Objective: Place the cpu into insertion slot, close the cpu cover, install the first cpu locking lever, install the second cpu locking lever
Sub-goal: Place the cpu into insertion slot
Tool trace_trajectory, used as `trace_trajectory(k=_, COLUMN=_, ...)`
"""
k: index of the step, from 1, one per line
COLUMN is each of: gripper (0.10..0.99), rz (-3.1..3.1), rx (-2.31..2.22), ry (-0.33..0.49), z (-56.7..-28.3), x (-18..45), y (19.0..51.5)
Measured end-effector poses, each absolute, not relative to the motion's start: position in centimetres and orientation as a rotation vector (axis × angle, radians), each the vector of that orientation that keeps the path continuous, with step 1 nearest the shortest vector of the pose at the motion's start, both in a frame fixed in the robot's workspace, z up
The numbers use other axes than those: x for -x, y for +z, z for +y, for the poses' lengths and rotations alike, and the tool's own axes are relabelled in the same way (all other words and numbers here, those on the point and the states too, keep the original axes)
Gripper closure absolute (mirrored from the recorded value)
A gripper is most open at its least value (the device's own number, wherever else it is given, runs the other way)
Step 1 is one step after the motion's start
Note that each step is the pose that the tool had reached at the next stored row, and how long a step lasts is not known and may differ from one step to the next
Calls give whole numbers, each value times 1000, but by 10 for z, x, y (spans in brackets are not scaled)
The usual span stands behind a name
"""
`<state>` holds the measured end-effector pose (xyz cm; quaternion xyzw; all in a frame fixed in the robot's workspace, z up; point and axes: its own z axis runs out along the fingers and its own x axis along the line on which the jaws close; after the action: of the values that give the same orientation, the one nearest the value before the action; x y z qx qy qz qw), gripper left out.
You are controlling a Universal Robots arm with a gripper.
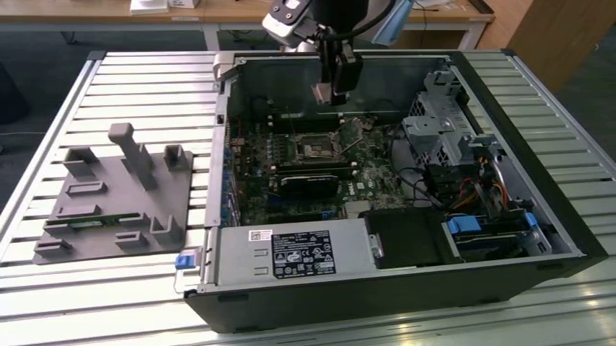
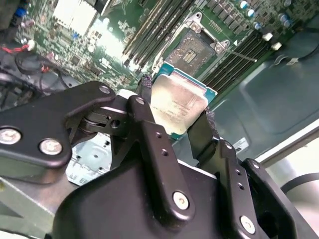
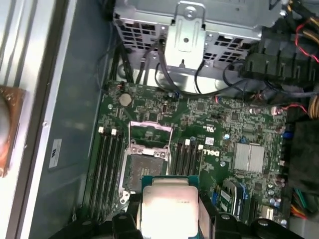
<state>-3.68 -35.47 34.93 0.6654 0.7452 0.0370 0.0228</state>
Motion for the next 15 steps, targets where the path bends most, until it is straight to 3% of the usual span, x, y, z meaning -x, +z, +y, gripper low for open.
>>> trace_trajectory(k=15, gripper=545, rz=2222, rx=-2149, ry=112, z=-340, x=37, y=331)
